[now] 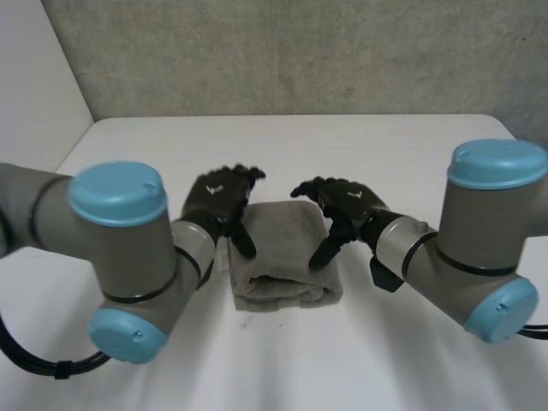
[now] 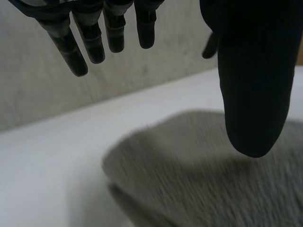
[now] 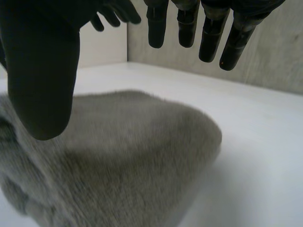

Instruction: Fold the towel.

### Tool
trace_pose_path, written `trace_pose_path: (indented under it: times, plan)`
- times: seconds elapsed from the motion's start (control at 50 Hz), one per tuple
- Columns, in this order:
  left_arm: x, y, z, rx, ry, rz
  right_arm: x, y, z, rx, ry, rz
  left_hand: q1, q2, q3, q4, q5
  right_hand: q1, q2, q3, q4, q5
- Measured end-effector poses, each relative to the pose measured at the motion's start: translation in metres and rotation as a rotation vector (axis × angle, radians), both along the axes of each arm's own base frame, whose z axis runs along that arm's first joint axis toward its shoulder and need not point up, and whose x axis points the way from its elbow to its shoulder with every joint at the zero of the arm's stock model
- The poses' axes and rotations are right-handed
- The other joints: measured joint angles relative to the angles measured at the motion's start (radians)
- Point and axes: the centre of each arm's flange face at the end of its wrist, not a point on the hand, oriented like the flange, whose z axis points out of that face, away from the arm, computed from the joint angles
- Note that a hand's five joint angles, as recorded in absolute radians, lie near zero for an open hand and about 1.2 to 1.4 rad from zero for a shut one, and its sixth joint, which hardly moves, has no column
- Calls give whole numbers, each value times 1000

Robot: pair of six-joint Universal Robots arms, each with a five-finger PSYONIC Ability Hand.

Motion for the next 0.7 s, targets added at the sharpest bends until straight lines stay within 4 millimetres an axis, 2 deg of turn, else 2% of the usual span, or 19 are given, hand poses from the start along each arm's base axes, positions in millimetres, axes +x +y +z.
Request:
trace_pose_path:
  times: [0.06, 0.08, 0.2, 0.28, 0.34, 0.44, 0.46, 0.5, 0.52, 0.54, 0.56, 0.58, 0.6, 0.62, 0.68, 0.7]
  plan:
    - [-2, -1, -16, 40, -18, -1, 2, -6, -15, 11, 28, 9, 0, 0, 0, 0, 0, 0, 0, 0, 0, 0]
    - [-2, -2, -26, 63, -32, 1, 4, -9, -25, 13, 54, 15, 0, 0, 0, 0, 0, 0, 0, 0, 0, 0]
    - [5, 2, -49, 124, -82, 11, 5, -15, -49, -21, 155, 26, 0, 0, 0, 0, 0, 0, 0, 0, 0, -2]
    - [11, 8, -52, 141, -105, 11, 3, -16, -48, -56, 198, 11, 0, 0, 0, 0, 0, 0, 0, 0, 0, -7]
    - [15, 14, -45, 130, -122, 6, 0, -17, -38, -97, 218, -16, 0, 0, 0, 0, 0, 0, 0, 0, 0, -8]
    - [18, 17, -21, 60, -128, -7, -4, -16, -14, -157, 206, -54, -4, -7, -11, -7, -7, 0, 0, 0, 0, -9]
    - [17, 17, -7, 20, -120, -10, -6, -16, 2, -194, 189, -78, -18, -19, -24, -19, -12, 0, 0, 0, 0, -9]
    - [18, 17, 8, -21, -109, -12, -9, -16, 15, -224, 174, -100, -21, -24, -28, -24, -14, 0, 0, 0, 0, -9]
    - [18, 18, 23, -55, -97, -13, -12, -16, 28, -255, 160, -128, -22, -26, -29, -27, -16, 0, 0, 0, 0, -9]
    - [18, 18, 23, -55, -97, -13, -12, -16, 28, -255, 160, -128, -22, -26, -29, -27, -16, 0, 0, 0, 0, -9]
    - [19, 19, 33, -75, -89, -12, -14, -16, 34, -270, 154, -143, -23, -27, -30, -27, -16, 0, 0, 0, 0, -9]
    - [24, 23, 57, -117, -70, -7, -23, -17, 55, -324, 135, -199, -29, -31, -35, -31, -18, 0, 0, 0, 0, -9]
    - [24, 23, 57, -117, -70, -7, -23, -17, 55, -324, 135, -199, -29, -31, -35, -31, -18, 0, 0, 0, 0, -9]
    - [29, 26, 76, -143, -56, 0, -32, -16, 72, -369, 121, -250, -29, -34, -39, -32, -19, 0, 0, 0, 0, -10]
    - [39, 30, 100, -177, -37, 20, -44, -15, 93, -418, 107, -308, -29, -35, -39, -33, -20, 0, 0, 0, 0, -10]
    - [46, 31, 113, -197, -25, 36, -48, -15, 99, -435, 103, -328, -29, -35, -39, -33, -20, 0, 0, 0, 0, -10]
